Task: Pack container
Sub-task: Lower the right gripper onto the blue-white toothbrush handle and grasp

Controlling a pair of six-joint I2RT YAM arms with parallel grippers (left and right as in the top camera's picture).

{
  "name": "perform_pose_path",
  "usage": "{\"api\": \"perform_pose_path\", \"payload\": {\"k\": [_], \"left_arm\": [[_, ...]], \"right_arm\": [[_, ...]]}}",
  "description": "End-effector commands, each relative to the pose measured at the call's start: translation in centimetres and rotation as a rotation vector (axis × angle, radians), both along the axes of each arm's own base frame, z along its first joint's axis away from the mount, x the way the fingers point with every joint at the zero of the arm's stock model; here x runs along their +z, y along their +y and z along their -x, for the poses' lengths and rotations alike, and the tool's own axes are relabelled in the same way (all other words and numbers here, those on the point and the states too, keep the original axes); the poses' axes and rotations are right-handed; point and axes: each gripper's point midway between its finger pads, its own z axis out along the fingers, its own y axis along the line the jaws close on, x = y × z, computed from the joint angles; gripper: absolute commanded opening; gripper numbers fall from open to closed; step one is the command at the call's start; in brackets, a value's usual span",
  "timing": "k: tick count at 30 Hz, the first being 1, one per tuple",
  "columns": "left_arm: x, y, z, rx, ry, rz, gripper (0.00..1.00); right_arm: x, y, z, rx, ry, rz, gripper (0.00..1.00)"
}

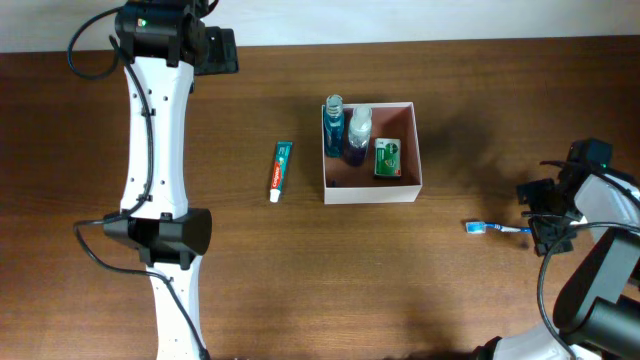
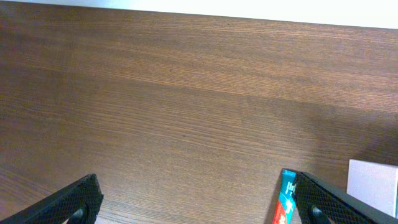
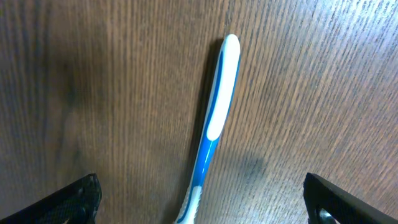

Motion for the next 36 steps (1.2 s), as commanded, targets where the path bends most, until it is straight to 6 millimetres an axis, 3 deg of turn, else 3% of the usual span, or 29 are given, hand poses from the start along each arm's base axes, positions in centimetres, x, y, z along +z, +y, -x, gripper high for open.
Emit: {"api": "perform_pose_path", "payload": {"k": [1,9,36], "left_arm": [[0.9,0.0,0.2,0.006,-0.022,0.014,0.99],[0.9,0.0,0.2,0.006,-0.022,0.014,0.99],[0.9,0.0,0.2,0.006,-0.022,0.014,0.99]], "right_arm": [[-1.0,-0.1,0.7,-0.014,0.043,0.003,0.99],[-2.2,0.0,1.0,-0.013,0.074,-0.013,0.99],[-2.6,0.1,1.0,-0.001,0.071,-0.006,0.99]]}}
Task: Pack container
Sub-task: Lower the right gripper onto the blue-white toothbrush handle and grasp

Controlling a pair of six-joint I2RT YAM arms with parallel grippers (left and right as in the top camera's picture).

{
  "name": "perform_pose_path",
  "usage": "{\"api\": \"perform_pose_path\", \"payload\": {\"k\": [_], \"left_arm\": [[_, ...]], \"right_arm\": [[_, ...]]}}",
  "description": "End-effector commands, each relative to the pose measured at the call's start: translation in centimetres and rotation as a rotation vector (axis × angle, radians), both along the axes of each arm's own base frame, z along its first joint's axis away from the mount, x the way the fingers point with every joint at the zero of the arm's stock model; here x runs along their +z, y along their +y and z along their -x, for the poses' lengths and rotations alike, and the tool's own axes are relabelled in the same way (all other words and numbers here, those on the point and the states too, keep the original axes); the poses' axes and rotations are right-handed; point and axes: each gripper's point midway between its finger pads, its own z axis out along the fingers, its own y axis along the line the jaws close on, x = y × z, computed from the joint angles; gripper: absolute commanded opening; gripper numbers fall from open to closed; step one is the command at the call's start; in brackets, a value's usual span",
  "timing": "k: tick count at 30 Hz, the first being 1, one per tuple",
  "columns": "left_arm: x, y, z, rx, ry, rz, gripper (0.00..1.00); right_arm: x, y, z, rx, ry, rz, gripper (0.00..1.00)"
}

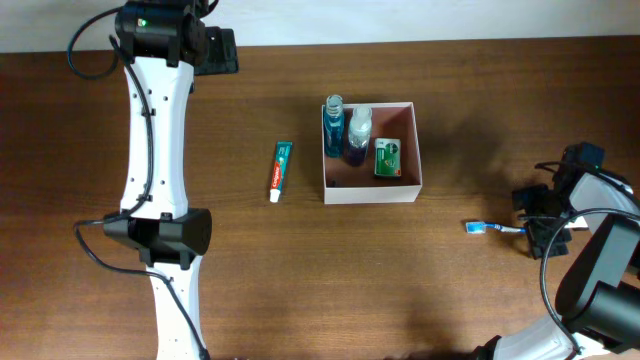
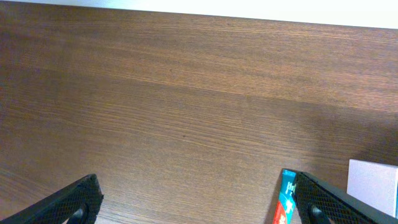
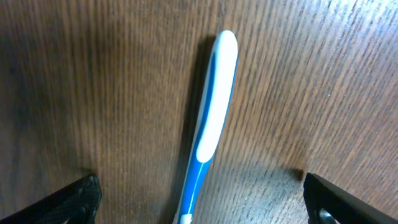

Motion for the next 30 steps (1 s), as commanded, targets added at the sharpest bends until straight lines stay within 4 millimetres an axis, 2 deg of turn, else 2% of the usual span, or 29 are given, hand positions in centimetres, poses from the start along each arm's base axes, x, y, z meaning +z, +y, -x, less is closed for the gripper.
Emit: {"api": "perform_pose_path", "payload": {"k": [1,14,30], "left_arm": [[0.9,0.0,0.2,0.006,-0.022,0.014,0.99],[0.9,0.0,0.2,0.006,-0.022,0.014,0.99],[0.9,0.0,0.2,0.006,-0.022,0.014,0.99]], "right_arm": [[-0.6,-0.1,0.6,-0.004,0.028,0.012,0.99],[-1.6,-0.1,1.4,-0.005,0.043,0.029,0.99],[-1.6,-0.1,1.4,-0.005,0.041,0.030,0.99]]}}
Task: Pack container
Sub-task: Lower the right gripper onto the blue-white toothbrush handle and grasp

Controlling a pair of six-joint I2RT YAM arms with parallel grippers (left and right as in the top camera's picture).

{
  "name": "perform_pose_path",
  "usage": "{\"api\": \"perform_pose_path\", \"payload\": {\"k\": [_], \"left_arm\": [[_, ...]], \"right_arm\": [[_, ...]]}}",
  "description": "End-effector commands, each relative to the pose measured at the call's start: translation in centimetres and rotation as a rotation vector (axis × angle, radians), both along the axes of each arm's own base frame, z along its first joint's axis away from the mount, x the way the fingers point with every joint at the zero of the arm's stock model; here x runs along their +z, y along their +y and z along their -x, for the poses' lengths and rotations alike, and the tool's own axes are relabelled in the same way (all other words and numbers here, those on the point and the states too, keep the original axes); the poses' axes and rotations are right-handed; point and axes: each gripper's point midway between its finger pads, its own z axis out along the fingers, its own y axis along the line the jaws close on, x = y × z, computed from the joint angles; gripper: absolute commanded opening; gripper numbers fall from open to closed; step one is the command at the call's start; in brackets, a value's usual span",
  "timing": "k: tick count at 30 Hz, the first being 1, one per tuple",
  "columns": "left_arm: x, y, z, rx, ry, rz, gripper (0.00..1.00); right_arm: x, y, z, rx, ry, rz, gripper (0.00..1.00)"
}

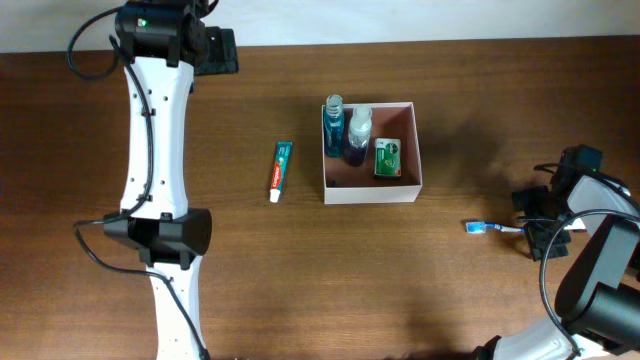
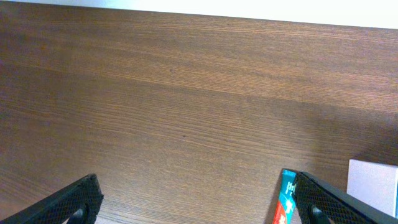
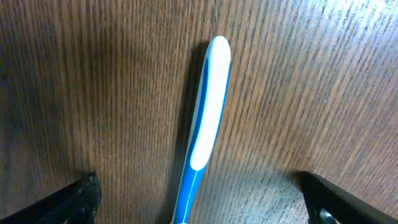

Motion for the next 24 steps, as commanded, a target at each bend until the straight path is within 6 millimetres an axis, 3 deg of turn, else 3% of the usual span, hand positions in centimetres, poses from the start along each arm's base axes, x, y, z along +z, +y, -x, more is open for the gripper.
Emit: {"api": "perform_pose_path", "payload": {"k": [1,24], "left_arm": [[0.85,0.03,0.16,0.006,-0.022,0.014,0.99],[0.86,0.01,0.15,0.006,-0.022,0.014,0.99]], "right_arm": [[-1.27,0.25,1.26,-0.004,0.046,0.003,0.99],[-1.36,-0.06,1.62,-0.005,0.062,0.024,0.99]]}}
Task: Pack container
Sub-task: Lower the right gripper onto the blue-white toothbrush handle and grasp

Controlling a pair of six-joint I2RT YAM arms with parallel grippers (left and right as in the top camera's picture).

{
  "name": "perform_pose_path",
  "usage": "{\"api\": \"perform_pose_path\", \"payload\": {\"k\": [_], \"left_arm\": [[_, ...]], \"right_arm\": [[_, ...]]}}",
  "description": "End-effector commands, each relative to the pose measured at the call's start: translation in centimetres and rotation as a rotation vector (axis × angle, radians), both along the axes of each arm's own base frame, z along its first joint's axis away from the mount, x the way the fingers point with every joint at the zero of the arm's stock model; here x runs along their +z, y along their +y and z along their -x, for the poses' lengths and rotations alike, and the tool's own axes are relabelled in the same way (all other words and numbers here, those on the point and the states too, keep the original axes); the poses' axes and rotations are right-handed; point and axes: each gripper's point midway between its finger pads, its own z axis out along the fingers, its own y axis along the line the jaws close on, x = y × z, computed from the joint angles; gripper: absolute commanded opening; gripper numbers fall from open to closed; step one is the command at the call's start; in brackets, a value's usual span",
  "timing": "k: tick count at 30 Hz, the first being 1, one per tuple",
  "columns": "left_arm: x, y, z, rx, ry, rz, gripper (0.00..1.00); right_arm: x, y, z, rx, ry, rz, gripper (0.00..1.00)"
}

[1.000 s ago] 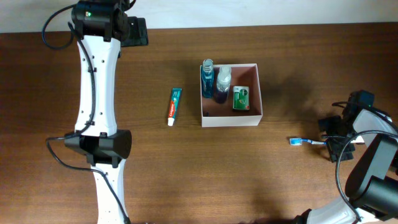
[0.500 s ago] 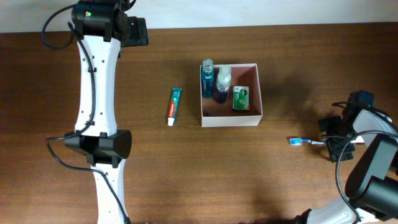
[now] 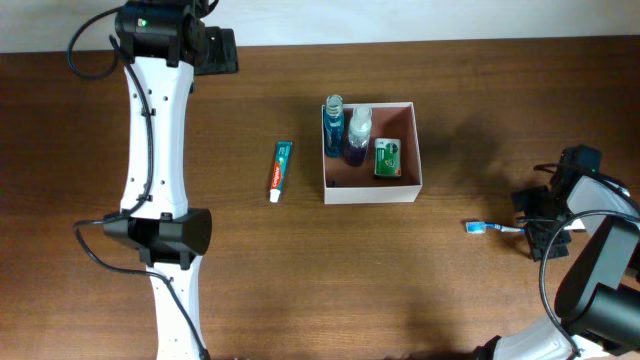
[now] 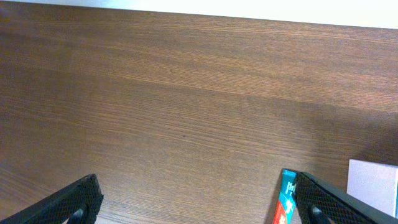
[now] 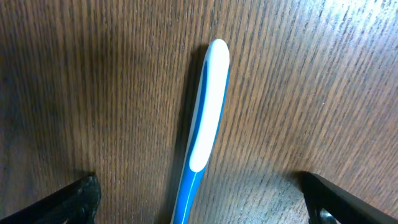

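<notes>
A blue and white toothbrush lies flat on the table at the right; its handle runs up the right wrist view between my spread fingers. My right gripper is open, low over it, one fingertip on each side. A white box in the middle holds two bottles and a green packet. A toothpaste tube lies left of the box, its end beside my left gripper's right finger. My left gripper is open, high at the far left.
The brown wooden table carries only these items. Its far edge meets a white wall. My left arm's white links run down the left side.
The toothbrush sits a touch lower in the right wrist view, so my right gripper has shifted very slightly. Nothing else has changed.
My right gripper was open above the toothbrush handle. It then stood lower and closer to the table, fingertips either side of the brush, and has stayed there. My left arm, the toothpaste and the box have not moved.
</notes>
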Motion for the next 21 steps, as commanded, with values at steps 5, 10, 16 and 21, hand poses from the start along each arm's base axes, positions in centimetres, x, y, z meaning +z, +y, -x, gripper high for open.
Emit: {"api": "perform_pose_path", "payload": {"k": [5,10,16,21], "left_arm": [[0.86,0.01,0.15,0.006,-0.022,0.014,0.99],[0.85,0.01,0.16,0.006,-0.022,0.014,0.99],[0.85,0.01,0.16,0.006,-0.022,0.014,0.99],[0.86,0.01,0.15,0.006,-0.022,0.014,0.99]], "right_arm": [[-1.39,0.01,1.40,-0.006,0.054,0.015,0.99],[-1.39,0.02,1.40,-0.006,0.054,0.015,0.87],[-1.40,0.07,1.44,-0.006,0.055,0.013,0.55],[-1.41,0.16,1.39,-0.006,0.052,0.007,0.34]]}}
